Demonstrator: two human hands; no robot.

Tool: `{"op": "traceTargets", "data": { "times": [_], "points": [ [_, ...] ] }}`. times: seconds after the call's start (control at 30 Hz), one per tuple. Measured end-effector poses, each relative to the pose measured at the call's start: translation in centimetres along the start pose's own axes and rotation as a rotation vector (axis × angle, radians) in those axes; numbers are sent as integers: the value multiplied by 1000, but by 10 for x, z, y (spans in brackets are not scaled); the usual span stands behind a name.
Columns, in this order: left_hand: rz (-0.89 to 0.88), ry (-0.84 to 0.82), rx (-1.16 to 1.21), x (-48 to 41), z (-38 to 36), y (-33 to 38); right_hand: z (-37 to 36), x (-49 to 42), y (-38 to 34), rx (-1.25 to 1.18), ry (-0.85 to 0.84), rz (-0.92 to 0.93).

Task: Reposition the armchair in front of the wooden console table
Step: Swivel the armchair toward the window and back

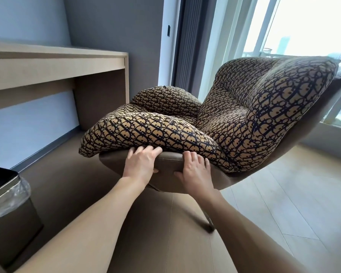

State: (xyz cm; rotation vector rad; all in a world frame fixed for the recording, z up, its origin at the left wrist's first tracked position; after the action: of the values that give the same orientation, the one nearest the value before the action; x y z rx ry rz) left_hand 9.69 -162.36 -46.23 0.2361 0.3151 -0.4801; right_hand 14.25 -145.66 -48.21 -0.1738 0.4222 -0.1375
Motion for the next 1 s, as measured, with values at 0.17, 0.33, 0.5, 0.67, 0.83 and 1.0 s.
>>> {"op": "traceTargets", "data": {
  "times": [0.17,0.33,0.5,0.67,0.83,1.0],
  "points": [
    [36,-6,-24,10,-1,7,10,7,-2,24,-67,-1],
    [111,-341,-25,29,27,17,43,23,-2,49,-413,0],
    [146,-502,-69,18,139,44,153,2,14,140,-637,115],
    [199,-490,3,-2,264,106,306,-29,24,130,-552,175],
    [279,-406,119,-46,412,212,511,-81,66,130,-491,193],
    [322,-379,327,-65,478,316,629,-100,126,100,-514,98]
  ]
}}
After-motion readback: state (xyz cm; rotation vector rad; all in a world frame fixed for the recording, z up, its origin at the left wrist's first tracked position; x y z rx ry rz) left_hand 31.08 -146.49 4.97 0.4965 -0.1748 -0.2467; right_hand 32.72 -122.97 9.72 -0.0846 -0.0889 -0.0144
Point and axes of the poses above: each hand's wrist, its own x-axis away from the middle knuckle, its own z-axis out of the back of the hand, y = z × x, the point moved 4 cm from there along -x, towards the middle knuckle, and after that the axes turned 3 degrees about -z, right-handed, at the moved point
